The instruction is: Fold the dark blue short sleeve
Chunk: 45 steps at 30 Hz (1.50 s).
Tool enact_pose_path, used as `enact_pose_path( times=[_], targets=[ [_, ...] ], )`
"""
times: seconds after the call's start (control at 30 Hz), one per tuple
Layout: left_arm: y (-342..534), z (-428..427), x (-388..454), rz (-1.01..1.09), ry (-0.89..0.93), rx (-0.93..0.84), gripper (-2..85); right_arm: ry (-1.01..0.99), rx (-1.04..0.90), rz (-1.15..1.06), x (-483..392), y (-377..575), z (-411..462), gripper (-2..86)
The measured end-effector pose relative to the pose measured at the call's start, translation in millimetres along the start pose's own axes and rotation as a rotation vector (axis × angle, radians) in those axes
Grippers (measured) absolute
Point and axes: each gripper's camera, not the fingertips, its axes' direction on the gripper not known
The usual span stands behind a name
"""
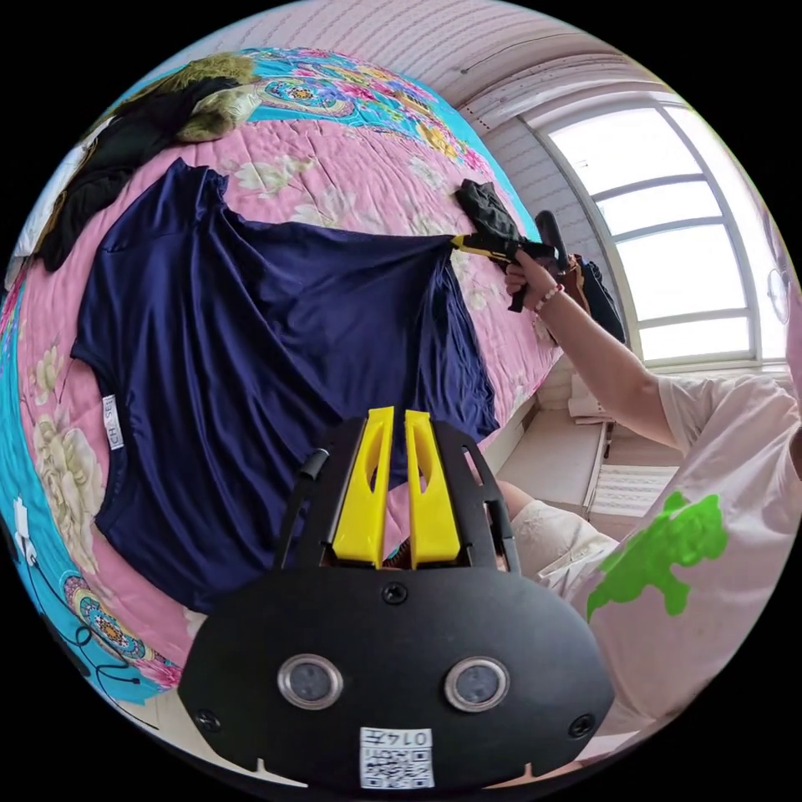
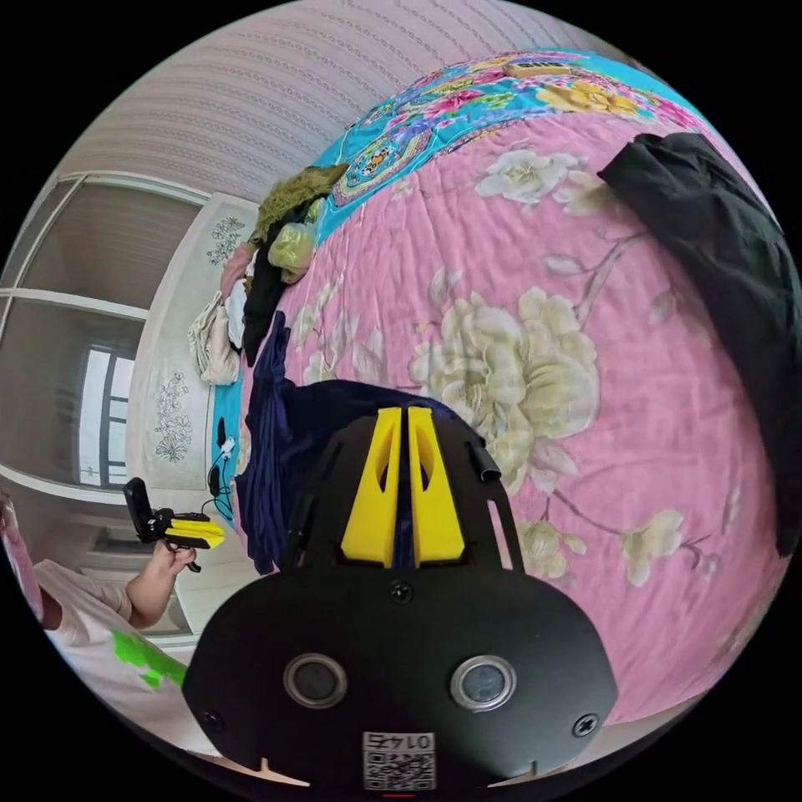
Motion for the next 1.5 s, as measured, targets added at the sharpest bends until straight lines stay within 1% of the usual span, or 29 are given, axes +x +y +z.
enact_pose_path(
  times=[0.07,0.17,0.2,0.23,0.3,0.37,0.47,0.6,0.67,0.77,0.87,0.9,0.97,1.0,1.03,1.13,1.23,1.3,1.37,1.43,1.5],
  targets=[
    [-16.4,14.6,11.2,0.02,0.0,-0.016,3.3,0.027,0.0,0.023,18.7,-20.6,-0.3,2.3],
    [-37.0,33.9,28.0,0.045,0.006,-0.034,3.7,-0.086,-0.067,0.044,43.1,-41.0,9.2,5.7],
    [-41.1,37.6,31.9,0.053,0.007,-0.037,3.7,-0.102,-0.048,0.025,43.4,-39.1,2.9,8.0],
    [-49.8,45.4,39.9,0.071,0.002,-0.044,3.8,-0.105,-0.031,0.011,42.7,-35.6,-2.0,8.4],
    [-65.5,58.6,52.6,0.108,-0.021,-0.064,3.8,-0.102,0.034,-0.026,41.2,-5.2,-21.7,9.3],
    [-94.8,78.7,70.8,0.172,-0.051,-0.091,3.9,-0.129,0.026,-0.059,35.4,33.7,-26.0,9.4],
    [-147.6,109.9,97.9,0.256,-0.071,-0.124,4.1,-0.074,-0.063,-0.103,12.6,119.0,-10.8,9.3],
    [-222.5,152.2,139.0,0.348,-0.083,-0.157,5.1,0.02,-0.157,-0.032,-0.1,220.0,26.1,8.7],
    [-270.3,182.2,169.6,0.409,-0.162,-0.163,5.3,0.034,-0.161,0.01,3.1,244.4,38.1,8.7],
    [-323.3,225.0,197.2,0.431,-0.248,-0.21,5.5,0.052,-0.19,0.06,14.0,265.3,56.3,8.2],
    [-361.0,268.8,219.5,0.439,-0.317,-0.27,5.6,0.059,-0.179,0.067,23.5,272.8,62.9,5.0],
    [-366.6,277.7,224.3,0.446,-0.338,-0.284,5.6,0.084,-0.174,0.074,27.0,274.5,64.0,2.9],
    [-383.5,312.2,241.6,0.478,-0.463,-0.33,4.9,0.083,-0.152,0.082,31.1,277.9,63.1,1.1],
    [-386.7,320.0,244.8,0.483,-0.487,-0.34,4.6,0.084,-0.148,0.081,32.4,281.0,63.5,0.6],
    [-391.8,334.4,249.6,0.487,-0.517,-0.361,2.1,0.086,-0.146,0.079,32.6,282.9,63.8,0.4],
    [-400.5,352.3,264.4,0.499,-0.538,-0.387,-0.4,0.089,-0.127,0.089,34.6,293.9,63.6,0.1],
    [-406.0,355.5,285.9,0.553,-0.554,-0.362,-0.8,0.091,-0.066,0.102,35.7,307.8,55.4,0.6],
    [-410.3,360.8,293.1,0.563,-0.56,-0.379,-0.9,0.039,-0.03,0.086,30.5,314.4,52.4,2.4],
    [-415.0,367.5,299.0,0.568,-0.57,-0.393,-0.9,0.034,-0.037,0.069,24.0,314.6,58.3,4.6],
    [-417.7,370.8,302.0,0.559,-0.564,-0.395,-0.9,0.053,-0.021,0.039,15.5,313.6,63.7,5.8],
    [-419.3,374.0,304.8,0.553,-0.555,-0.402,-0.9,0.152,0.036,0.072,11.1,314.4,59.0,6.2]
  ],
)
